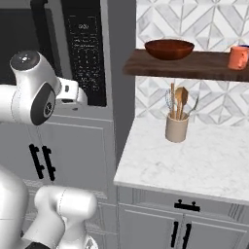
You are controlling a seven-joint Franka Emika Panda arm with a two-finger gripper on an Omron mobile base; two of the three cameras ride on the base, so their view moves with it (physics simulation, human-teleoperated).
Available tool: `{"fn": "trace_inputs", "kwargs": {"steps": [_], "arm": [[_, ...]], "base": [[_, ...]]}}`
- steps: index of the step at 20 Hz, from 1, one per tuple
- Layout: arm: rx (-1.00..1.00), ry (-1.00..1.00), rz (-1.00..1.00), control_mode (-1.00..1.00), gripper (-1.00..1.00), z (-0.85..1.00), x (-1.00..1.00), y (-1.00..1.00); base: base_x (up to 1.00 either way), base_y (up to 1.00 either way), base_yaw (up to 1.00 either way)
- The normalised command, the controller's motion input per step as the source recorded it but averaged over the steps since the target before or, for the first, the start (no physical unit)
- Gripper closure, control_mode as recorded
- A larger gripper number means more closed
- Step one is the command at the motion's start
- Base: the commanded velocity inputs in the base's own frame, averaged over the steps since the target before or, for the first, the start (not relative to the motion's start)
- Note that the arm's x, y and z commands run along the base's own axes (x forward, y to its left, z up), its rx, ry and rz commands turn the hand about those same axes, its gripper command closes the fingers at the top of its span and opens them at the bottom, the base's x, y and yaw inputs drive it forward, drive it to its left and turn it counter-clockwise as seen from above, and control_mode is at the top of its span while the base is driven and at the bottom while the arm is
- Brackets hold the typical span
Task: Gather all objects into one cabinet and sort the glasses and bowls to opposite sides.
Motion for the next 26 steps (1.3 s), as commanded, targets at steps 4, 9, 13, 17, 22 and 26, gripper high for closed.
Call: {"fn": "trace_inputs", "kwargs": {"steps": [4, 9, 13, 17, 22, 26], "arm": [[0.00, 0.00, 0.00, 1.00, -1.00, 0.00, 0.00, 0.00], [0.00, 0.00, 0.00, 1.00, -1.00, 0.00, 0.00, 0.00], [0.00, 0.00, 0.00, 1.00, -1.00, 0.00, 0.00, 0.00], [0.00, 0.00, 0.00, 1.00, -1.00, 0.00, 0.00, 0.00], [0.00, 0.00, 0.00, 1.00, -1.00, 0.00, 0.00, 0.00], [0.00, 0.00, 0.00, 1.00, -1.00, 0.00, 0.00, 0.00]], "base": [[-0.42, 1.00, 0.05], [-0.93, 1.00, 0.28], [-0.71, 1.00, 0.49], [-0.42, 0.99, 0.79], [-0.55, 0.77, 0.95], [-0.54, 0.71, 0.96]]}}
